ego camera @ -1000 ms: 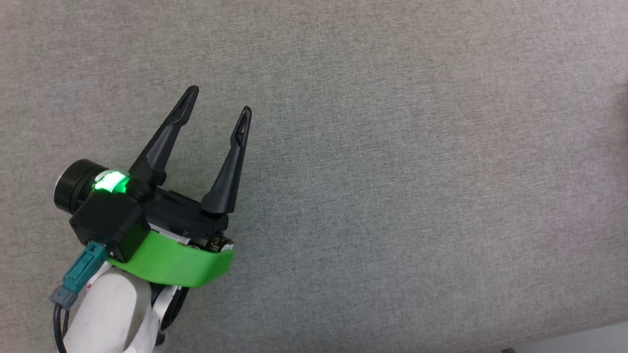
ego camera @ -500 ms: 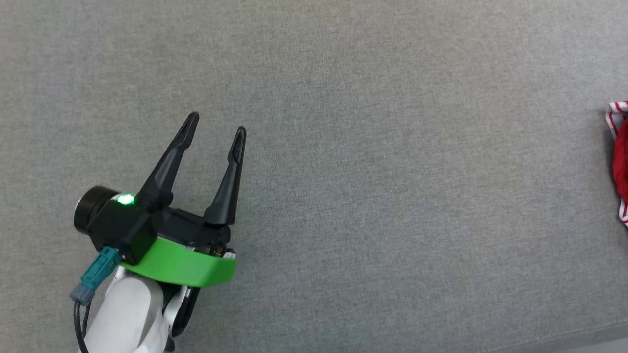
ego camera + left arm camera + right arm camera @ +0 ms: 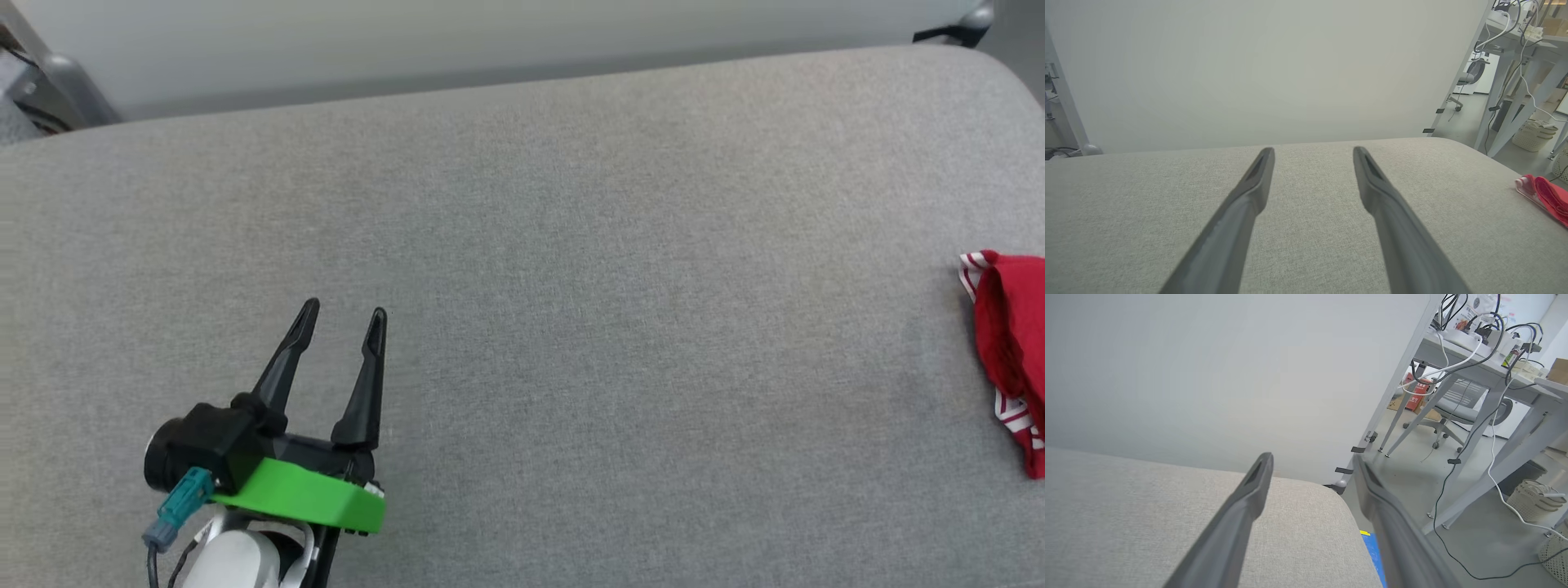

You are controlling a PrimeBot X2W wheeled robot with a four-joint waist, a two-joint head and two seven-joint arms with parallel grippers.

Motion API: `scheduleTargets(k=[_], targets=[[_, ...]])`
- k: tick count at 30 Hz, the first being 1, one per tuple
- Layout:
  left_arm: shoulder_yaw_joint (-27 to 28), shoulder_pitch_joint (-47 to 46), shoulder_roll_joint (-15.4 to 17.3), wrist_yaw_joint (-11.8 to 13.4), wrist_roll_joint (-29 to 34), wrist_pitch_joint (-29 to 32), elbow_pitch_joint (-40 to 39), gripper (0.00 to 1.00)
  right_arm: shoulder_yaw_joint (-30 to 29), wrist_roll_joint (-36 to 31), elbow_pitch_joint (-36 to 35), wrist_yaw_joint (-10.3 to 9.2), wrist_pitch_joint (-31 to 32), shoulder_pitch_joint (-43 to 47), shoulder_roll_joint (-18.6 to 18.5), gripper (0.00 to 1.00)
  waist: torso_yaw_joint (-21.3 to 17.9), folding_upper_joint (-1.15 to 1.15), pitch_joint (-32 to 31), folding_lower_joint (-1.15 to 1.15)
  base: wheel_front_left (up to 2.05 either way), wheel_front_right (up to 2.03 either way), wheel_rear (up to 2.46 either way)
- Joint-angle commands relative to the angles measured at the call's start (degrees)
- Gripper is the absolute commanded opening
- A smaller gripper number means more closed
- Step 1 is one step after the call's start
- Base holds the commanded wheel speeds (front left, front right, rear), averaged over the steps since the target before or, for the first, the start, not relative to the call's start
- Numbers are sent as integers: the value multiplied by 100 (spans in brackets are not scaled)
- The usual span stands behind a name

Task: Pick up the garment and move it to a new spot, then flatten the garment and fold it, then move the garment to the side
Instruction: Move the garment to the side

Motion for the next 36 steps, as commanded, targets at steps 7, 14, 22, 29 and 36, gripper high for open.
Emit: scheduleTargets(k=[7, 14, 22, 29, 36], targets=[[137, 309, -171, 144, 21, -33, 190, 100, -247, 425, -1616, -6, 182, 1209, 887, 100, 559, 0, -736, 0, 0, 0, 0], [349, 485, -343, 274, 103, -35, 396, 100, -79, 57, -2098, -6, -157, 2151, 1687, 100, 742, 0, -851, 0, 0, 0, 0], [543, 577, -532, 137, 292, -35, 652, 100, 321, -52, -1800, -6, -621, 2799, 2295, 100, 875, 0, -937, 0, 0, 0, 0], [712, 621, -697, 28, 439, -35, 779, 100, 479, -78, -1553, -6, -810, 2959, 2401, 100, 902, 0, -977, 0, 0, 0, 0], [838, 628, -805, -61, 603, -36, 805, 100, 491, -98, -1491, -6, -862, 2948, 2455, 100, 897, 0, -975, 0, 0, 0, 0]])
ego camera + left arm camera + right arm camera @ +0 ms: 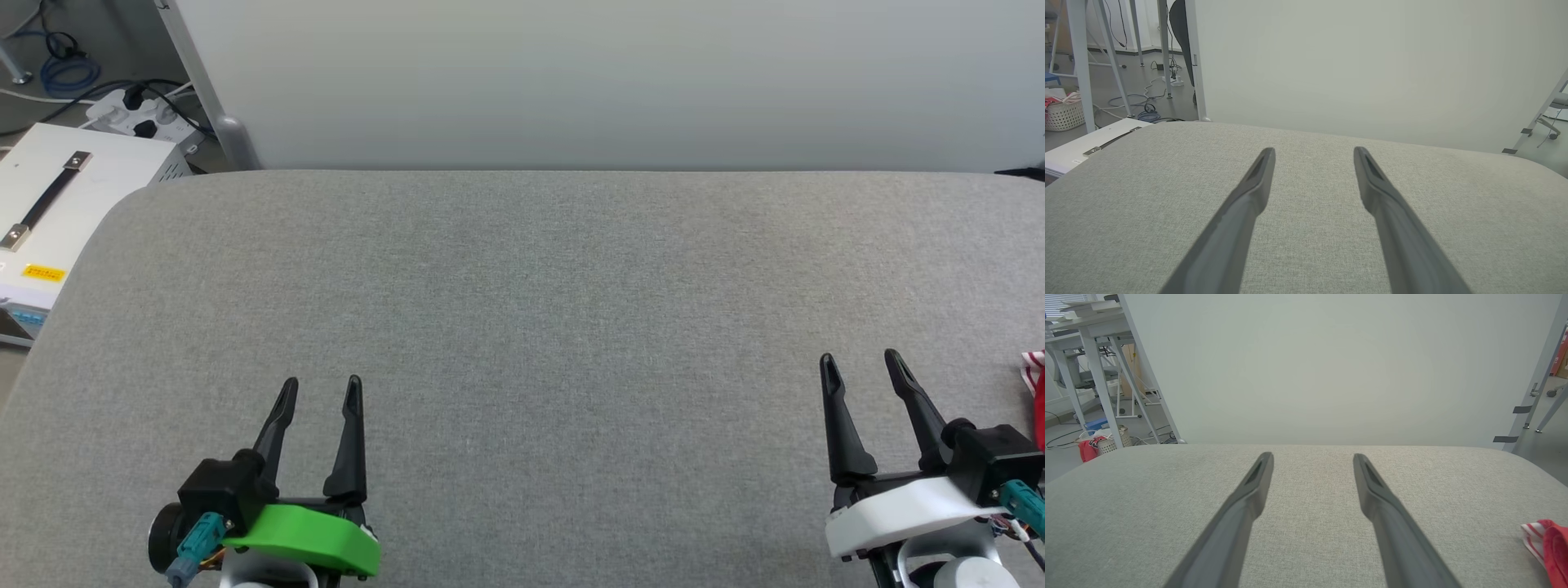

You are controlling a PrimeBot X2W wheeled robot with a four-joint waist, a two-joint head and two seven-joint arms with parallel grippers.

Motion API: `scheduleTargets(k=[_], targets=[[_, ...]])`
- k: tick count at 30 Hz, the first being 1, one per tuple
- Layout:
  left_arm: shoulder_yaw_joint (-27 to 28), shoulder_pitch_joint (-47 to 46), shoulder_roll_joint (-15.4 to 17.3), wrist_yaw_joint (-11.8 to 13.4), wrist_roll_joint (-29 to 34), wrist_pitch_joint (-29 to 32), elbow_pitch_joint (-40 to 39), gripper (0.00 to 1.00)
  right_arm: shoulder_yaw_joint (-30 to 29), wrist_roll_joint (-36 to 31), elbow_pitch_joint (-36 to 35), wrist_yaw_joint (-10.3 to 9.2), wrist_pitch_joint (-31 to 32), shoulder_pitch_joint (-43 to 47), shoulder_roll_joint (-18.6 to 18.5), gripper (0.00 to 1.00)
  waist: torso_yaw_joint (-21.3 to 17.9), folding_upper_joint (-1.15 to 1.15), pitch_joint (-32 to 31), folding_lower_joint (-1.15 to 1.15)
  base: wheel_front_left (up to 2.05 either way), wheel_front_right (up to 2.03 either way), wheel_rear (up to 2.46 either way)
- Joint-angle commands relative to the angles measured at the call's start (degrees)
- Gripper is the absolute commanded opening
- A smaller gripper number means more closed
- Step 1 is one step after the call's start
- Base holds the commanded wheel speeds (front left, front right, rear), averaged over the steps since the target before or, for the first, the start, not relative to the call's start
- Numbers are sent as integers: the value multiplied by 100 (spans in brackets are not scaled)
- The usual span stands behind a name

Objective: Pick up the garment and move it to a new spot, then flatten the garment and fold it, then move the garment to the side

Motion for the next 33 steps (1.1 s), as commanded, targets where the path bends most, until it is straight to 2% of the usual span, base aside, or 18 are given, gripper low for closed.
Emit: scheduleTargets(k=[1, 27, 28, 33], targets=[[26, 73, -36, -52, 76, -32, 7, 100, -4, -27, 17, -5, -47, 39, 15, 100, -3, 0, -4, 0, 0, 0, 0], [210, 73, -204, -240, 182, -32, -52, 100, -42, -41, 65, -5, -71, -42, 97, 100, -52, 0, 36, 0, 0, 0, 0], [201, 0, -195, -200, 161, 5, -17, 0, -37, -2, 70, 0, -48, -2, 81, 0, -54, 0, 35, 0, 0, 0, 0], [201, -2, -196, -190, 181, 32, -13, 0, -35, -17, 69, 0, -29, -4, 82, 0, -57, 0, 33, 0, 0, 0, 0]])
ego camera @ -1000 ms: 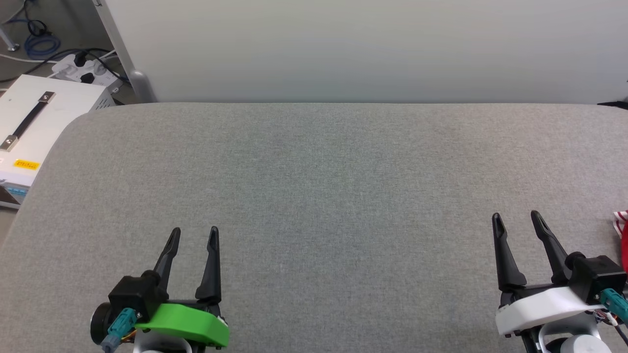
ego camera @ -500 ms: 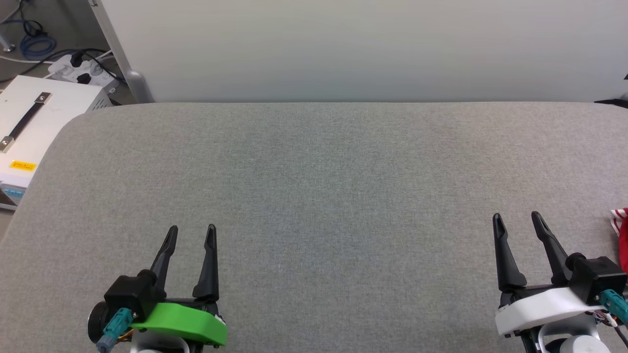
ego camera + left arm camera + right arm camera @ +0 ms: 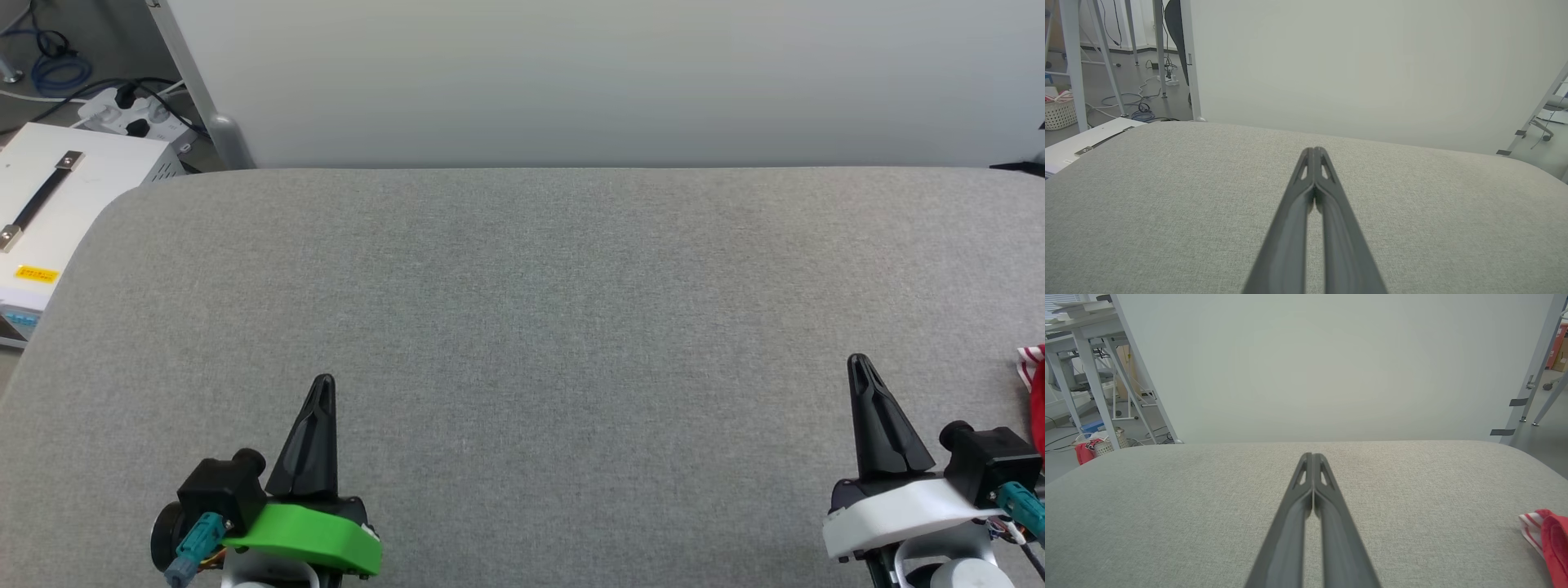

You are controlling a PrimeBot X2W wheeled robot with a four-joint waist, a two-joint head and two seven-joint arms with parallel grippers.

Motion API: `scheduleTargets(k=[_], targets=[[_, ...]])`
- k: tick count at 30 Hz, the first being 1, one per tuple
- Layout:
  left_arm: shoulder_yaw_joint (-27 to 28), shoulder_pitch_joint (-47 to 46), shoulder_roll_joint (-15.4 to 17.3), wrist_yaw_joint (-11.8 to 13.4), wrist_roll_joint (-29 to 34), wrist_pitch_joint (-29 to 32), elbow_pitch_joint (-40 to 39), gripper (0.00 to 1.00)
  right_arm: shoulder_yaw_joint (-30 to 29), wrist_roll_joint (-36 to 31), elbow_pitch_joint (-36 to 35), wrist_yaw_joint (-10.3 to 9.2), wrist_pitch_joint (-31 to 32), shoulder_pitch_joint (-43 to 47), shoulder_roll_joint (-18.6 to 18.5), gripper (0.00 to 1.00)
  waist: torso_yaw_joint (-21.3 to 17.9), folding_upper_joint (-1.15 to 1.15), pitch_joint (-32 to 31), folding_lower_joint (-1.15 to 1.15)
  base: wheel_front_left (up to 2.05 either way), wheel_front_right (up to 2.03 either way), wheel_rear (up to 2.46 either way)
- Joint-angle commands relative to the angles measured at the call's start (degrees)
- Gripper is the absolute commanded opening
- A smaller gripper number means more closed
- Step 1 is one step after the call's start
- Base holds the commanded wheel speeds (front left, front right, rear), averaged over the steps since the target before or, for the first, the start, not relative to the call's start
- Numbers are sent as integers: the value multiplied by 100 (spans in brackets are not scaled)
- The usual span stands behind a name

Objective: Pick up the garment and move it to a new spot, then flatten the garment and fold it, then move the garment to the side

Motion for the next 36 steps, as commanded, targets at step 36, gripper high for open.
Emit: scheduleTargets(k=[36], targets=[[46, -34, -33, 206, 409, 437, -144, 0, 17, -308, -36, -2, 351, -32, 30, 0, -40, 0, -57, 0, 0, 0, 0]])
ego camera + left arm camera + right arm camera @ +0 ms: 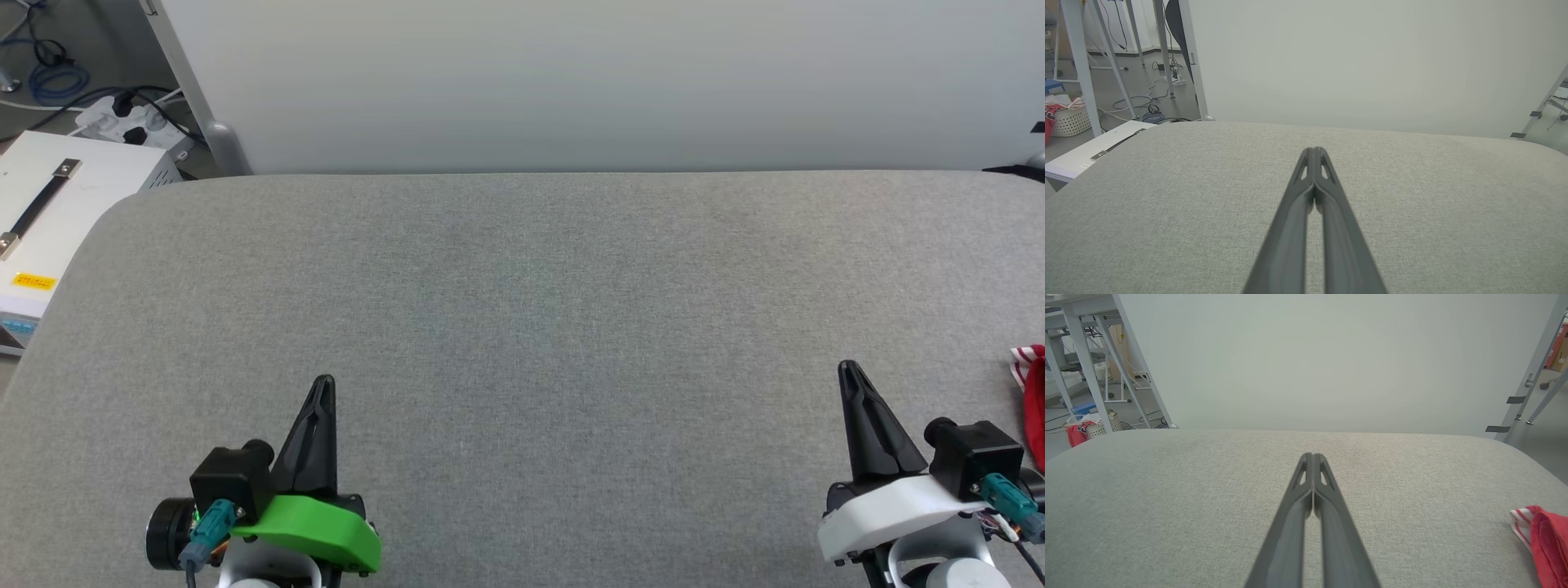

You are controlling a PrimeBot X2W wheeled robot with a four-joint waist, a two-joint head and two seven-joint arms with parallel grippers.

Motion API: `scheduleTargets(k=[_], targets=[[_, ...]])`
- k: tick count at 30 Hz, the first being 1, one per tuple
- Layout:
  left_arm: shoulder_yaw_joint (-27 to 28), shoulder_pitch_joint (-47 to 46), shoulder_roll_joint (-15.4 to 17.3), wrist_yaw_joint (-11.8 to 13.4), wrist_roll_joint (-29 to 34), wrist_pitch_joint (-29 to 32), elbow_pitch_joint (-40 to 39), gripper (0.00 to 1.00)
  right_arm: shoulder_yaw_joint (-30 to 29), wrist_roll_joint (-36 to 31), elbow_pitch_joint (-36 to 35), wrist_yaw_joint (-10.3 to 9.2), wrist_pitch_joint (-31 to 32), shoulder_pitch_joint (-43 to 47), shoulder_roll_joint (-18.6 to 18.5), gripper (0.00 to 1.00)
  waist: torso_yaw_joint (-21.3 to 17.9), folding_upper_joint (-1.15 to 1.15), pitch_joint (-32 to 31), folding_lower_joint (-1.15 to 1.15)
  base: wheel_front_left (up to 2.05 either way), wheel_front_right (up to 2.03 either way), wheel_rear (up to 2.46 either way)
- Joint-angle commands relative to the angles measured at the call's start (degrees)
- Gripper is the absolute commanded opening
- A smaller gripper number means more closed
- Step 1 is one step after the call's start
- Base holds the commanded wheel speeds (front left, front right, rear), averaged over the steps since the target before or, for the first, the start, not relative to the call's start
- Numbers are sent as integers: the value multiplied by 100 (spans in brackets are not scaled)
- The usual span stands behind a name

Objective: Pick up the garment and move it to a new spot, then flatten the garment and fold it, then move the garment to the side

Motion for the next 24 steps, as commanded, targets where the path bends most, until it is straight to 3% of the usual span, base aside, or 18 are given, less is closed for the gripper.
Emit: scheduleTargets(k=[1, 24], targets=[[28, -32, -25, 48, 56, 37, -18, 0, 1, -80, -26, -2, 33, -33, 22, 0, -1, 0, -2, 0, 0, 0, 0], [63, -57, -50, 201, 357, 361, -123, 0, 15, -307, -53, -3, 296, -56, 44, 0, -32, 0, -46, 0, 0, 0, 0]])
